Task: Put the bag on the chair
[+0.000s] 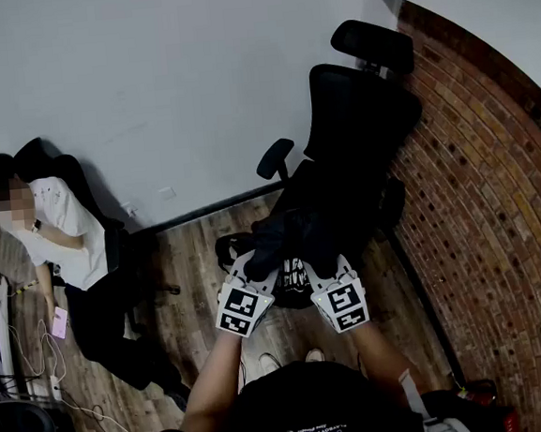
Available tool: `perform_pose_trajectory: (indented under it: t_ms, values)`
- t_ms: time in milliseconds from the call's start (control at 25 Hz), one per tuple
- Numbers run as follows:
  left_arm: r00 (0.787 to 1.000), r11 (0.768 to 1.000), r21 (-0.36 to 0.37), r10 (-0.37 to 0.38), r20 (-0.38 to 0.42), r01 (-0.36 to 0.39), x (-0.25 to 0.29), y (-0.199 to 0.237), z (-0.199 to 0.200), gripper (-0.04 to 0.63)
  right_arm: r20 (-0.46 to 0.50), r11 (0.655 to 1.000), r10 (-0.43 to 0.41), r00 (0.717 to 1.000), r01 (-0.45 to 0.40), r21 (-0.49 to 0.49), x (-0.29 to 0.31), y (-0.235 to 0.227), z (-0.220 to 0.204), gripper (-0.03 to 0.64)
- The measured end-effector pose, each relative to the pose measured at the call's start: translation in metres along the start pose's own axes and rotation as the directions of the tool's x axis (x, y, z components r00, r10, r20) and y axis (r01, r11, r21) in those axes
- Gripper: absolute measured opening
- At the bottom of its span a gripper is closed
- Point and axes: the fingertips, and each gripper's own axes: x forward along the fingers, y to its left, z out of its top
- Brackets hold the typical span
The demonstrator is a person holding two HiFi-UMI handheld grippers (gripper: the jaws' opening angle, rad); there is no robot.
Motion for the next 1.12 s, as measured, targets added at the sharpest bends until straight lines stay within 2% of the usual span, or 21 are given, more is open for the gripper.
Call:
perform_pose_trajectory:
  t_ms: [760,1120]
  values:
    - [0.999,0.999,-0.02,-0.031,0.027,0.032,-0.024,0.014,0.003,0.077,0.015,0.999,0.011,1.0,-0.012,0.037,0.006,0.024,0.015,0.041]
    - [0.995,0.997,-0.005,-0.081,0.06,0.082,-0.035,0.031,0.003,0.078,0.016,0.998,-0.044,0.999,0.043,0.046,0.016,0.039,0.023,0.041]
